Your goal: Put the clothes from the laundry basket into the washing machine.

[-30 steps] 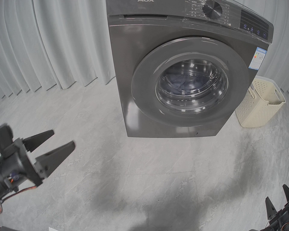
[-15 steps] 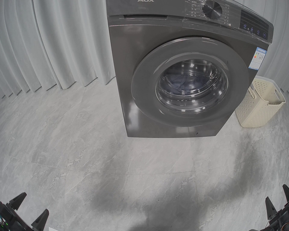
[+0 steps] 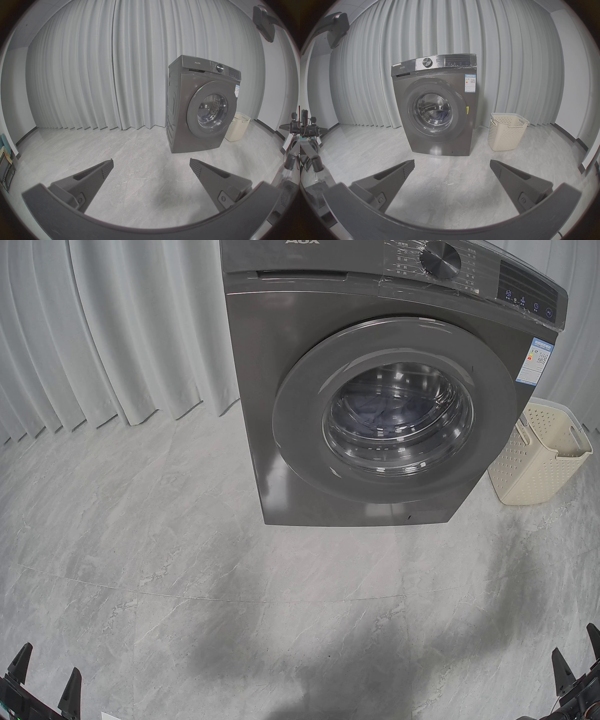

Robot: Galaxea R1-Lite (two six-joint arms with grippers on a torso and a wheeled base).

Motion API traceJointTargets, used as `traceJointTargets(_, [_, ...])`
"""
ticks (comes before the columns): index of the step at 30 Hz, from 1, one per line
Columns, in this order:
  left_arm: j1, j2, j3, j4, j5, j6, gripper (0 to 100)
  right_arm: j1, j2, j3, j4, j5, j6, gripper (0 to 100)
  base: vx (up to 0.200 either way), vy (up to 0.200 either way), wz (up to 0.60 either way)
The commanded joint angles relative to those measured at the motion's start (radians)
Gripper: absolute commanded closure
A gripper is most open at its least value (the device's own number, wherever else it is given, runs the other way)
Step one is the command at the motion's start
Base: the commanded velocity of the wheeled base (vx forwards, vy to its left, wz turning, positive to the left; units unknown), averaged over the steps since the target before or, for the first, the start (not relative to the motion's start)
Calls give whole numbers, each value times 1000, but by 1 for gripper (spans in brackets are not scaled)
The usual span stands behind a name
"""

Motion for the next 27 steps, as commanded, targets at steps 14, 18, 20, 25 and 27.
traceJointTargets(14, [3, -21, 19, -2, 5, -13, 0, 51, 347, -197, -29, 80, 125, 0, 0, -114, 0])
traceJointTargets(18, [3, -21, 19, -3, 5, -14, 0, 94, 533, -174, -50, 146, 138, 0, 0, -200, 0])
traceJointTargets(20, [3, -21, 19, -3, 5, -13, 0, 111, 631, -176, -113, 153, 139, 0, 0, -200, 0])
traceJointTargets(25, [3, -21, 17, -3, 5, -13, 0, 225, 852, -205, -339, 151, 188, 0, 0, -200, 0])
traceJointTargets(27, [3, -23, 19, -3, 5, -13, 0, 258, 947, -228, -416, 146, 205, 0, 0, -200, 0])
